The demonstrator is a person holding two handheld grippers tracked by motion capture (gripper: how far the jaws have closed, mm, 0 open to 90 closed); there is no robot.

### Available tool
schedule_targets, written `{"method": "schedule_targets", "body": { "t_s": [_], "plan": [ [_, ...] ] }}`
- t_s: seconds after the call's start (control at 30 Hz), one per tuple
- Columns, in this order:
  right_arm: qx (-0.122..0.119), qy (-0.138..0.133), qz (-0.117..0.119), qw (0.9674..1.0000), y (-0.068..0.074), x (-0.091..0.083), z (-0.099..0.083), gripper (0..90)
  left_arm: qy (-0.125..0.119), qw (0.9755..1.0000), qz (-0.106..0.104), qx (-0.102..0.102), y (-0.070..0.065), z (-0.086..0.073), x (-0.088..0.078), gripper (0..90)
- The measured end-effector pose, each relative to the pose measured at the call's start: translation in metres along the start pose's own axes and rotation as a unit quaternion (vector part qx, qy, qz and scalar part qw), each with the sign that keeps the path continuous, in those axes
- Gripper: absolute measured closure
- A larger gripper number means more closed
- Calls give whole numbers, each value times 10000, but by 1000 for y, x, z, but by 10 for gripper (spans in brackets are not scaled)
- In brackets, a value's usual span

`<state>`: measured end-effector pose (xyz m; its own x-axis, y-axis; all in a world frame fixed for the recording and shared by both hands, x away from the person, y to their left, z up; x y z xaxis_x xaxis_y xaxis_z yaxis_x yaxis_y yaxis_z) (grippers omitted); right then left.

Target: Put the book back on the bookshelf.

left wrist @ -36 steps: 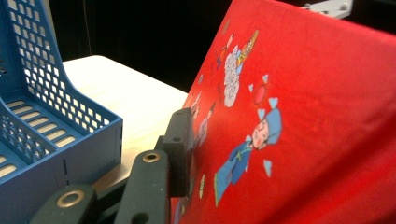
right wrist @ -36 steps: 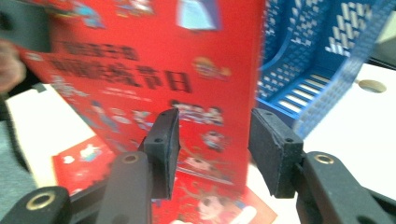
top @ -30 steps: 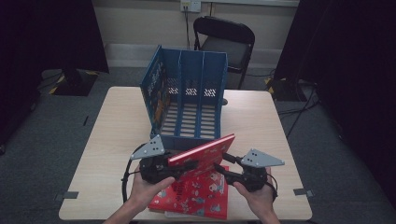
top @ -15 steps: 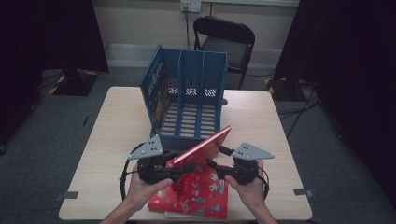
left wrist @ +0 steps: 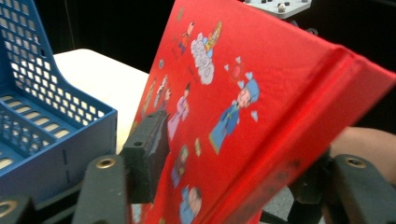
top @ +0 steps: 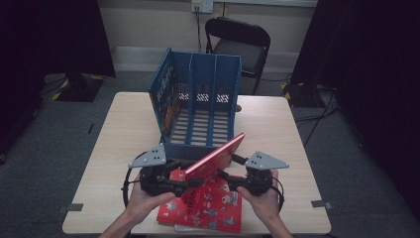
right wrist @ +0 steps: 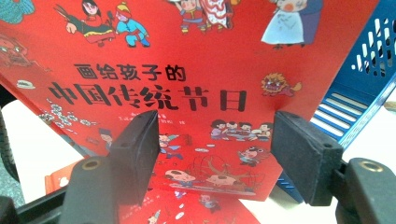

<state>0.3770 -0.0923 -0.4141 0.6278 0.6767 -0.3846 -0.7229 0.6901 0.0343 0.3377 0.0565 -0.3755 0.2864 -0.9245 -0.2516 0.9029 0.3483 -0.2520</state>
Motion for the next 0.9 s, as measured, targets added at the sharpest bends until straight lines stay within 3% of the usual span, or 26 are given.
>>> {"method": "schedule_targets", "body": {
  "t_s": [0.2, 0.47, 0.7, 0.83, 0.9],
  "plan": [
    [3, 23, -10, 10000, 0, 1, -1, 324, -28, 10000, -30, -25, 5, -7, -15, 367],
    [19, 30, -31, 10000, -1, 0, -1, 323, -69, 9999, -83, 116, 11, -16, -34, 379],
    [12, 35, -16, 10000, 0, 1, -1, 321, -68, 9997, -125, 187, 14, -17, -38, 380],
    [25, 48, -35, 10000, -1, 2, -2, 309, -80, 9999, 6, 133, 18, -19, -41, 379],
    [35, 51, -38, 10000, -1, 2, -3, 305, -78, 9998, 189, 78, 24, -20, -41, 389]
  ]
}}
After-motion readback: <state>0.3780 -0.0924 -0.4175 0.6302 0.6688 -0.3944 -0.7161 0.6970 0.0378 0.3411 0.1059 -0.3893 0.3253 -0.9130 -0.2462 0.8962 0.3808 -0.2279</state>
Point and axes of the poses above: each handheld gripper's, and its own axes: x roughly forward along the jaws, z roughly out of its top, y roughly to its left, the point moved 9 cm from there along x, roughly forward along the jaws, and after that the axes turned 1 degree about -z, right-handed, at the moved point
